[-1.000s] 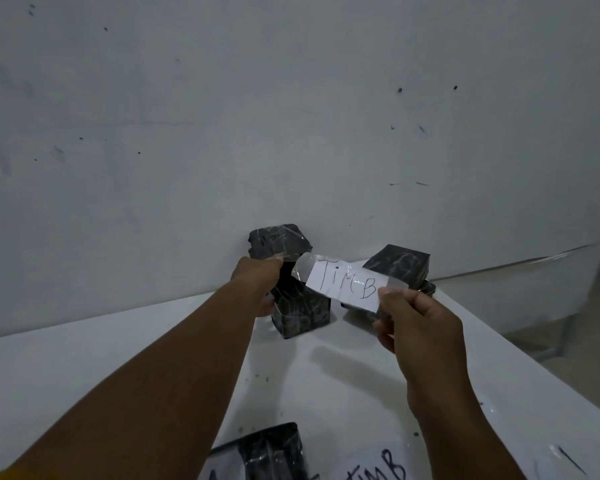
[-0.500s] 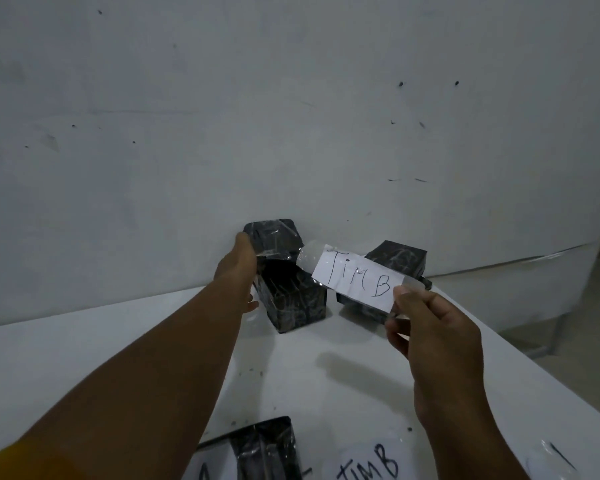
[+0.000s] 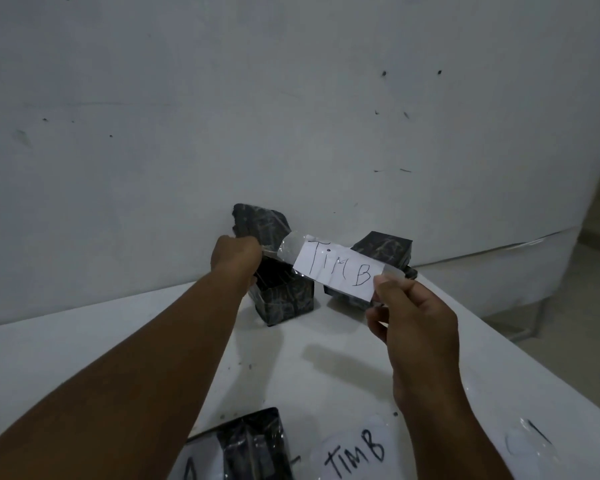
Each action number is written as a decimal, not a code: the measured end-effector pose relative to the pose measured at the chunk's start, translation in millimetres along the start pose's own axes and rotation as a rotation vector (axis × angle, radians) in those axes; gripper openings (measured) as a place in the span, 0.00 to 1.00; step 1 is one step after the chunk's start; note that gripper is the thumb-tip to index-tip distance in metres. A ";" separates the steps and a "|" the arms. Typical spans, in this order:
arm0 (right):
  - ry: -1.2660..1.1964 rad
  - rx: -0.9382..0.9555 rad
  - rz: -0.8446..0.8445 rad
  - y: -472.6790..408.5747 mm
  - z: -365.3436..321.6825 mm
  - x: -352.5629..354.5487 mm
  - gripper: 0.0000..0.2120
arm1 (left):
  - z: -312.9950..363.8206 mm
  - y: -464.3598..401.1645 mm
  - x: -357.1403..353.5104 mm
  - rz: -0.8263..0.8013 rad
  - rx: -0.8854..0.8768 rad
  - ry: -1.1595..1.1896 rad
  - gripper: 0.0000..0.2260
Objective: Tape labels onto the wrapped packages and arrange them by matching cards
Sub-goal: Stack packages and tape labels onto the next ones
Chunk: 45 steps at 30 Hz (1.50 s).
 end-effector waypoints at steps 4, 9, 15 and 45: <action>-0.013 0.041 -0.019 10.2 -16.7 4.3 0.04 | 26.2 34.4 13.5 -0.032 -0.158 -0.066 0.16; -0.018 0.188 -0.018 29.7 -53.9 28.8 0.03 | 31.8 130.0 25.2 -0.277 -0.260 -0.215 0.08; 0.030 0.249 -0.040 52.9 -63.7 68.6 0.03 | -19.3 241.6 36.5 -0.528 -0.273 -0.342 0.10; 0.251 -0.047 -0.143 51.2 9.1 148.6 0.07 | -97.6 296.5 76.2 -0.314 -0.410 -0.432 0.26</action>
Point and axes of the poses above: each hand's wrist, its own y-axis away from the middle knuckle, its own x-axis out of the back of the hand, z = x × y, the point moved 9 cm from there along -y, towards the middle knuckle, and after that the axes turned 11 degrees about z, right-handed, at the moved point
